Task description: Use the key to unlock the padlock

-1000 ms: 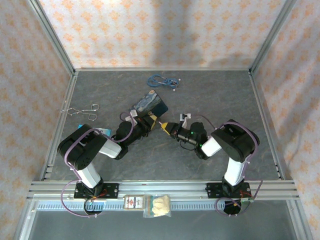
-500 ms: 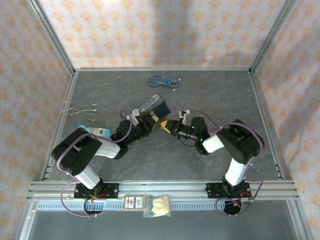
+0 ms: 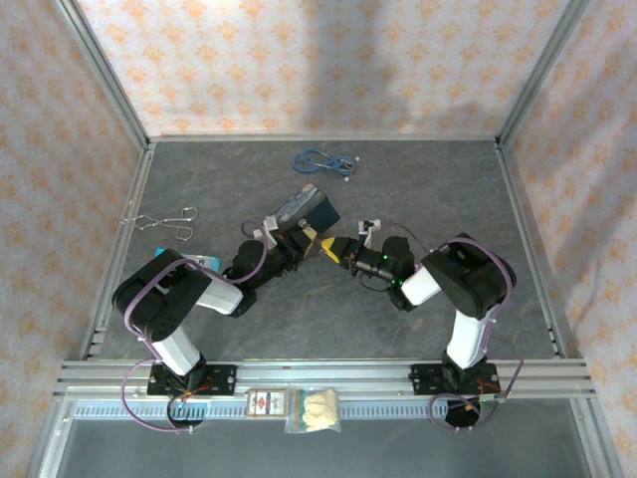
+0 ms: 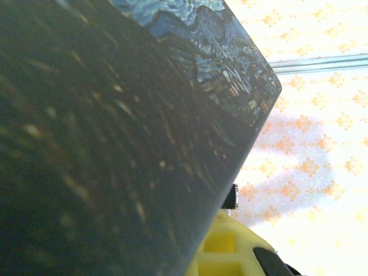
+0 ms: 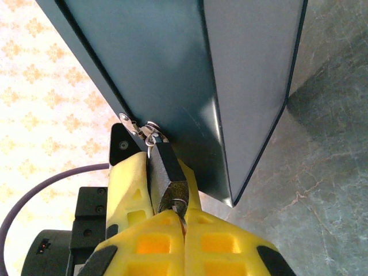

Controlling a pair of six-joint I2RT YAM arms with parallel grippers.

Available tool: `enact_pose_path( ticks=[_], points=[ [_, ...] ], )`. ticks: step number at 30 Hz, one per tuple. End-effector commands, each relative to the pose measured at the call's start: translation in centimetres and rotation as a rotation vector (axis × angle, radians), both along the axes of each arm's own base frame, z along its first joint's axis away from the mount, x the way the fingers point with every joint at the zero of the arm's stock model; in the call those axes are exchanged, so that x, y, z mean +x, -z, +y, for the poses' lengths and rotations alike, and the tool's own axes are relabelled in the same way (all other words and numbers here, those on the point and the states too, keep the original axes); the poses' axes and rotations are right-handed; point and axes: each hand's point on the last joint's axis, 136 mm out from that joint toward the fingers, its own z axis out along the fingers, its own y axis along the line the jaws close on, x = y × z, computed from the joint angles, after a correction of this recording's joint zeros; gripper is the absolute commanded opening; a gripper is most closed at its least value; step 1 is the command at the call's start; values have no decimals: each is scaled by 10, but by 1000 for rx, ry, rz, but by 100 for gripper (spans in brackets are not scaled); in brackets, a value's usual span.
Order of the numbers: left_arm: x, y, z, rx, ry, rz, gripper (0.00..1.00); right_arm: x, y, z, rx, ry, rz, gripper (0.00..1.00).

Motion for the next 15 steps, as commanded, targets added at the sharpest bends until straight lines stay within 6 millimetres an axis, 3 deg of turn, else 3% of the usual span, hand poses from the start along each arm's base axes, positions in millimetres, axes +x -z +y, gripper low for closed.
enact_pose_path(
  ticks=[1,5,12,15],
  points=[
    [-45,-41,-47,-108,296,-107,0,22,-11,7,-117,22,-161,0],
    [-52,-40,-50,-107,339,-114,0,27,-14,7,-160,29,-185,0],
    [-61,-62,-53,-229,395,-182,0,36,-7,8,-148,57,-148,0],
    [-64,-59,-54,-228,403,-175,0,38,-7,12,-129,37,-147,0]
  ],
)
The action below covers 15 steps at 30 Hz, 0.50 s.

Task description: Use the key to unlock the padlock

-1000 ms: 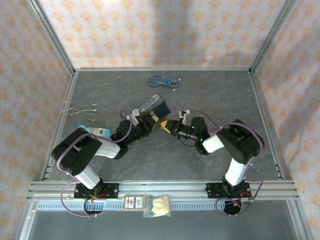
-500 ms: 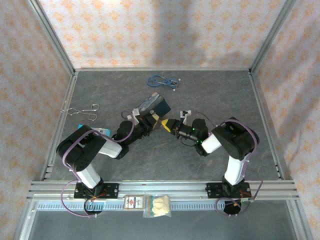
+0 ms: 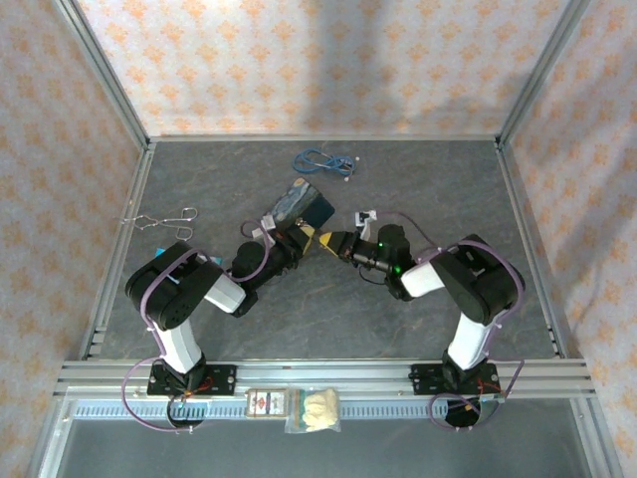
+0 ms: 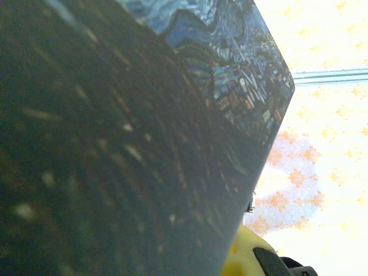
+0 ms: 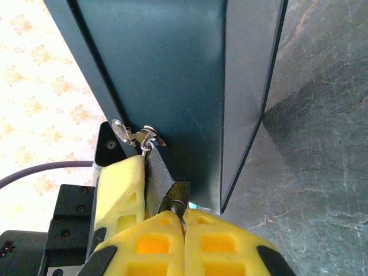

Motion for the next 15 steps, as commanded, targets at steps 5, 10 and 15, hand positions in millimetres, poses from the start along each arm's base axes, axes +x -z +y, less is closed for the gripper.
enact_pose_path(
  ticks=[5,10,15],
  points=[
    [-75,-56,-61,-120,427,-179,0,24,-14,12,78,17,-2,0],
    [-77,-61,-61,-95,437,-235,0,25,-15,12,217,-8,168,0],
    [-77,-64,-56,-83,439,-287,0,17,-31,10,454,-75,341,0]
  ],
)
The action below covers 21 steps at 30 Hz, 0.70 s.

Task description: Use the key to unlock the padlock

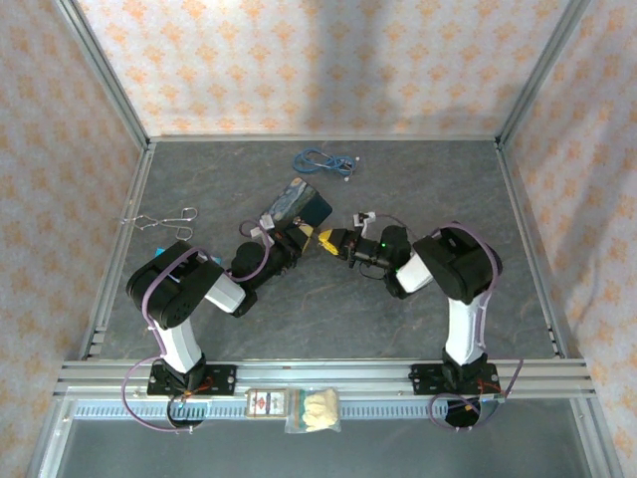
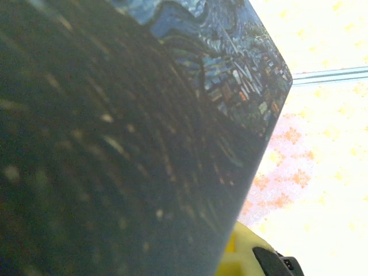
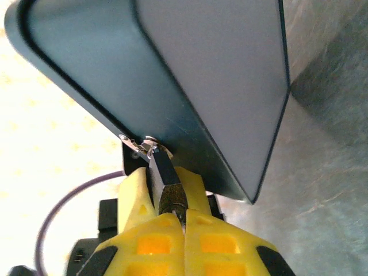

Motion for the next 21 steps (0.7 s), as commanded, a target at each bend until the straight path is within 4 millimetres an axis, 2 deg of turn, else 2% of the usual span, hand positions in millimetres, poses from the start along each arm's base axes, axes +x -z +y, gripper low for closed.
enact_pose_path(
  ticks=[1,7,11,15,21],
  points=[
    [-77,-65,-58,-103,451,-254,0,11,-35,6,229,5,116,0],
    [-82,-71,-54,-62,469,-361,0,5,-30,-4,390,12,400,0],
    [-90,-82,-51,-75,495,-455,0,0,-42,-3,451,8,487,0],
    [-89,-79,-49,-78,494,-468,0,-2,-61,3,486,-29,481,0],
    [-81,-78,-44,-85,455,-439,0,3,-54,3,435,-9,379,0]
  ],
)
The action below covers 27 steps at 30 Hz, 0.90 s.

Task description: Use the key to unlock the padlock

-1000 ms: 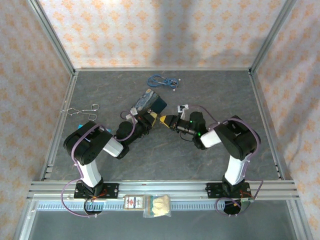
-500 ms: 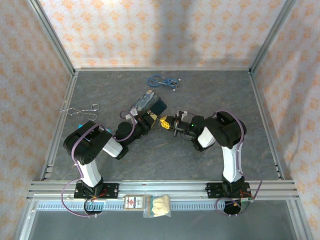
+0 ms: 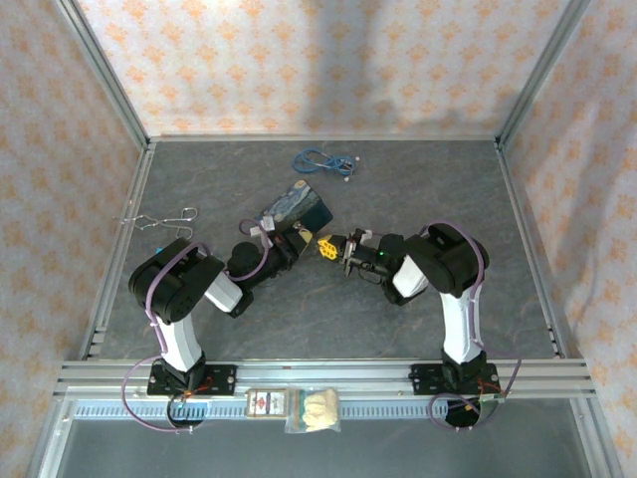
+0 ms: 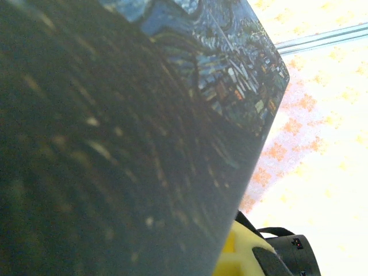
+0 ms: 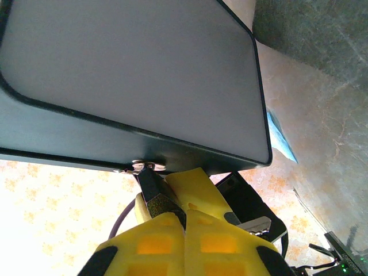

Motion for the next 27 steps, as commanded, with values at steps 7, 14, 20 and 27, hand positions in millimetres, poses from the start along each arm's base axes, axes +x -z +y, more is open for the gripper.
enact_pose_path(
  ticks=[7,14,20,27],
  points=[
    [-66,-89,-45,-170,357,-313,0,13,-59,-7,127,107,-266,0],
    [-58,-80,-41,-163,308,-234,0,18,-46,-10,-211,138,-474,9],
    [-48,-72,-40,-164,268,-164,0,18,-45,-10,-371,101,-582,22],
    [-36,-58,-38,-128,213,-93,0,16,-45,-15,-421,102,-622,33]
  ],
)
